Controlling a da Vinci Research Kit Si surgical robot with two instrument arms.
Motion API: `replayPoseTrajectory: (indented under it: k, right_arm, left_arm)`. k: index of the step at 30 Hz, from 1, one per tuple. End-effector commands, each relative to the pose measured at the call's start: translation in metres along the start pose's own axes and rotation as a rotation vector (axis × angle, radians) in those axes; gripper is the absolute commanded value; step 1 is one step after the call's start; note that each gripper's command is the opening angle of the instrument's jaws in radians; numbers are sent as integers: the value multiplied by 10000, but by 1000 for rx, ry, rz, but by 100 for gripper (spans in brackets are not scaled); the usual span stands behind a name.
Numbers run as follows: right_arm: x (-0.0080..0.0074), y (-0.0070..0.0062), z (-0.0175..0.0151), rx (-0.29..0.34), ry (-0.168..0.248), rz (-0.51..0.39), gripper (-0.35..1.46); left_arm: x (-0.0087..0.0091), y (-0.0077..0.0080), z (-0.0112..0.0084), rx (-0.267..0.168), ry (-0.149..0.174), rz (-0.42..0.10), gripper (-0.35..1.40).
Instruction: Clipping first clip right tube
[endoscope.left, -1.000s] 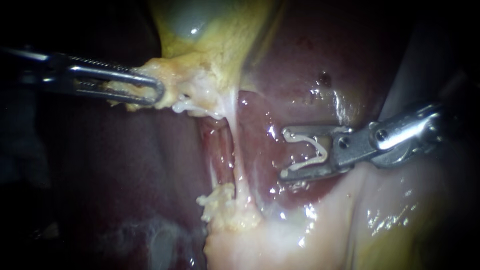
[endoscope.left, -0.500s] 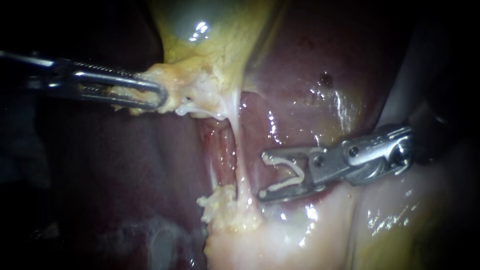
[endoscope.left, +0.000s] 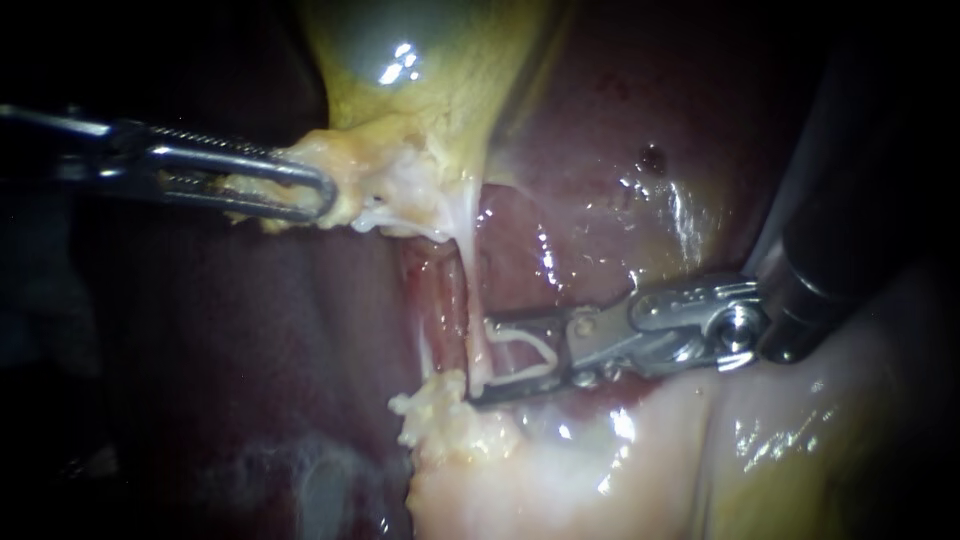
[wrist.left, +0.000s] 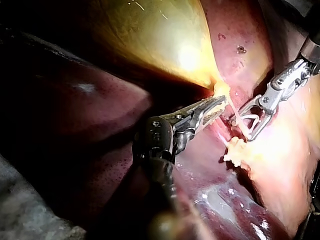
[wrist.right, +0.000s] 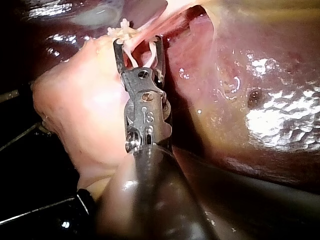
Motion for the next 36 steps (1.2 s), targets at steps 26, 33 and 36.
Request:
replayPoseTrajectory:
  k: [26,33,36]
  right_arm:
    - [11,10,31,18,64,87,49]
    - [15,11,41,19,78,104,50]
    - [15,11,44,22,77,107,50]
  left_arm:
    - [0,1,1,1,0,-1,-35]
    - [0,2,2,2,1,-1,-35]
    - [0,2,2,2,1,-1,-35]
